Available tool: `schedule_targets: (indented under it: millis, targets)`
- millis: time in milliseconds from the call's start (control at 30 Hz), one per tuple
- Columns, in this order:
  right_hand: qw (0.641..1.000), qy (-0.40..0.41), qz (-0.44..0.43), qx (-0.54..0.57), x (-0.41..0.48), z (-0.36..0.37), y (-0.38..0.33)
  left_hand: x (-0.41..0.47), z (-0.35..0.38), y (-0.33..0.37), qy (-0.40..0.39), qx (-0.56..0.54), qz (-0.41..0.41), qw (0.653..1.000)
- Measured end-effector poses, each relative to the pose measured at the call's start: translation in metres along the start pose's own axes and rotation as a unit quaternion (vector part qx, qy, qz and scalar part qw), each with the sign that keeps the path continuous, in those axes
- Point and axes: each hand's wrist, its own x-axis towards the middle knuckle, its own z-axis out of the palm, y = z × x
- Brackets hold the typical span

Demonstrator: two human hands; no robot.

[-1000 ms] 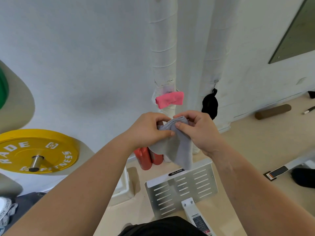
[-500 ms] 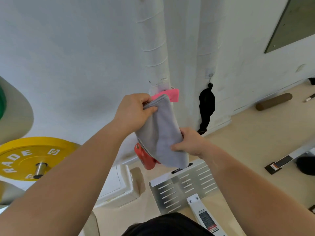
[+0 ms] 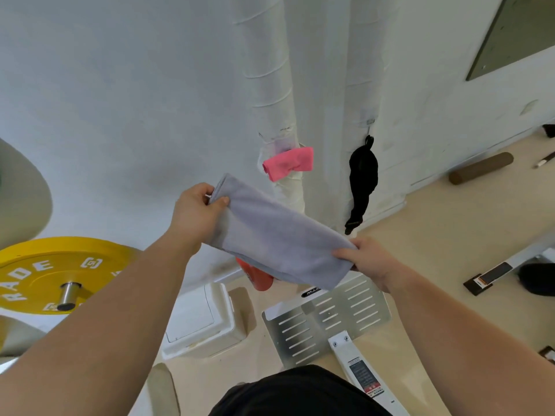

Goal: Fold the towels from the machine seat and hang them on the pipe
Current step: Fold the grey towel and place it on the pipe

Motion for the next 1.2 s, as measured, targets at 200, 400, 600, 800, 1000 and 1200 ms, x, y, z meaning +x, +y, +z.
schedule_targets:
  millis: [200,400,600,800,1000,1200]
  targets:
    - [0.992,0.102,-0.016,0.077,-0.012,0.014,-0.024,-0.024,0.022,-0.011,-0.043,0.015,0.000,0.999]
    - [0.990,0.080,-0.052,0.106,-0.027,0.053,-0.061,-0.053,0.054,-0.006,-0.077,0.033,0.037,0.996]
    - [0.986,0.083,-0.057,0.134,-0.030,0.081,-0.078,-0.078,0.074,0.003,-0.113,0.024,0.105,0.988]
    - [0.973,0.081,-0.046,0.212,-0.031,0.088,-0.088,-0.081,0.077,0.008,-0.140,0.013,0.117,0.983]
    - [0.969,0.047,-0.054,0.237,-0.033,0.077,-0.096,-0.079,0.069,0.011,-0.146,-0.007,0.116,0.982]
    - [0.970,-0.005,-0.242,-0.038,-0.029,0.035,-0.082,-0.057,0.046,0.027,-0.275,0.035,0.133,0.952]
